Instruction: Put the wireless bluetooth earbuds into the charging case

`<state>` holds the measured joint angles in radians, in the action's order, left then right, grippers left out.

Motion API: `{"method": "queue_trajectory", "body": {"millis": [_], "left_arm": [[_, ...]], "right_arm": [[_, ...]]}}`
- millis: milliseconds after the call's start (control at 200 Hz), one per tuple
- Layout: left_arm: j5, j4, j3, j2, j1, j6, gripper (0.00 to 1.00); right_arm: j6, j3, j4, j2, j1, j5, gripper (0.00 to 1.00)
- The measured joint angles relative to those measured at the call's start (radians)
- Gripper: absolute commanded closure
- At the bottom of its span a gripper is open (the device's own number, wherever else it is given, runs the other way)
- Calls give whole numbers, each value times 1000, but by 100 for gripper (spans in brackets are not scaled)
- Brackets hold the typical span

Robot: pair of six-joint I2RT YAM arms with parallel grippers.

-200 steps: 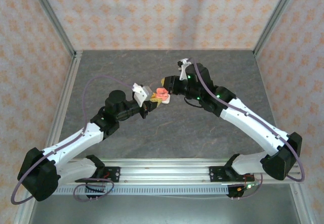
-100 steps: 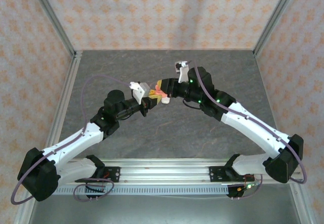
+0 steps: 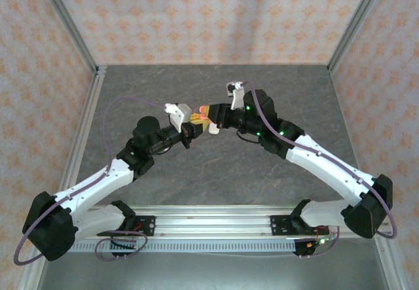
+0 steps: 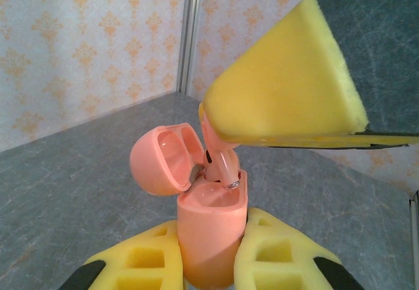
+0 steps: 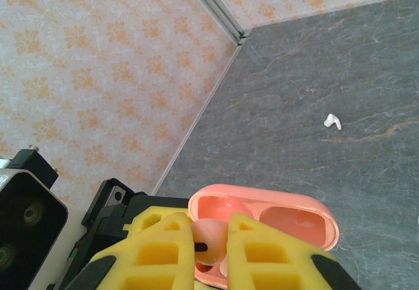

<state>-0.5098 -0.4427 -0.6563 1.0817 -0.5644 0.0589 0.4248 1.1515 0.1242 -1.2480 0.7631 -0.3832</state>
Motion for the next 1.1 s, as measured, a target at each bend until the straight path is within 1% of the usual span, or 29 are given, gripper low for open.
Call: {"method": "queue_trajectory", "body": {"millis": [420, 741, 1096], "left_arm": [[13, -19, 0, 0, -2, 20, 100], [26, -17, 0, 0, -5, 20, 100], [26, -10, -3, 8, -5, 20, 100]], "right_arm": [[-6, 0, -14, -2, 13, 2, 87], [-3, 0, -71, -40, 21, -10, 87], [-3, -53, -92, -7, 22, -10, 86]]}}
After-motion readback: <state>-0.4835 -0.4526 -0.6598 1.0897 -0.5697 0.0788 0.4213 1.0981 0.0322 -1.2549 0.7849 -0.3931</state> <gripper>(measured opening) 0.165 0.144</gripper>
